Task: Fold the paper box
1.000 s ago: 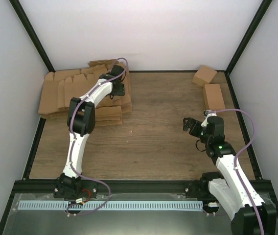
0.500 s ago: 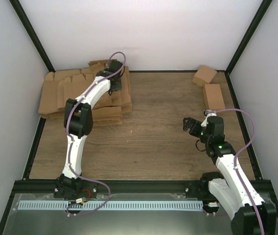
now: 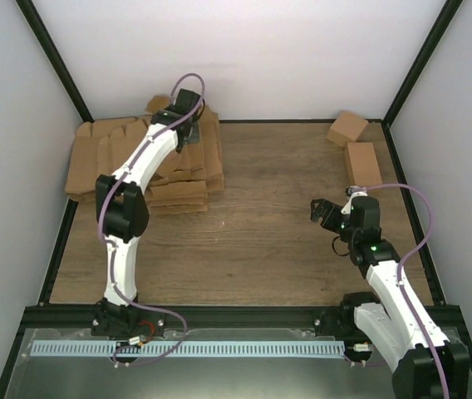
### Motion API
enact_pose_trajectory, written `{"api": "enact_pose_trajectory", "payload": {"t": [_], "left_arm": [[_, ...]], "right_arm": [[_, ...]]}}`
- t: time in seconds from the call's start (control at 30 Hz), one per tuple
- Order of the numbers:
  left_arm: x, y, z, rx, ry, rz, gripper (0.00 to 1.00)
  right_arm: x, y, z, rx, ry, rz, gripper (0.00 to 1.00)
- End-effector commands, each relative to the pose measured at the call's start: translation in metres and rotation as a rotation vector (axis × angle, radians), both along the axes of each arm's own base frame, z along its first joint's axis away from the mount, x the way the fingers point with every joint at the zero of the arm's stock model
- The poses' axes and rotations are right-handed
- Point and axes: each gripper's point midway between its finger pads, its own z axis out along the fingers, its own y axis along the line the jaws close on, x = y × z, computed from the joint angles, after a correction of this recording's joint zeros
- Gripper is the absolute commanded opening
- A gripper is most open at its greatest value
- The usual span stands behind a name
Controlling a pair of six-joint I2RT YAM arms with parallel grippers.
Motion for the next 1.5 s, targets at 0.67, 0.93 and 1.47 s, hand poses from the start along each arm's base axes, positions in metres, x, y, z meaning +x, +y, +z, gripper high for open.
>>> {"api": "enact_pose_trajectory", "payload": {"t": [0.67, 0.93, 1.47], "left_arm": [[-0.205, -0.122, 0.127, -0.397, -0.002, -0.616, 0.04], [-0.282, -0.187, 0.11, -0.761, 0.061, -0.844, 0.81], [-0.22, -0.021, 0.037, -0.559, -0.028, -0.298, 1.0]], "right_arm": [[0.023, 0.067, 0.063, 0.205, 0.065, 0.324, 1.0], [0.015, 0.075, 0.04, 0.29, 0.18, 0.324, 1.0], [-0.021, 0.078, -0.017, 0.356, 0.344, 0.317, 0.98]]}}
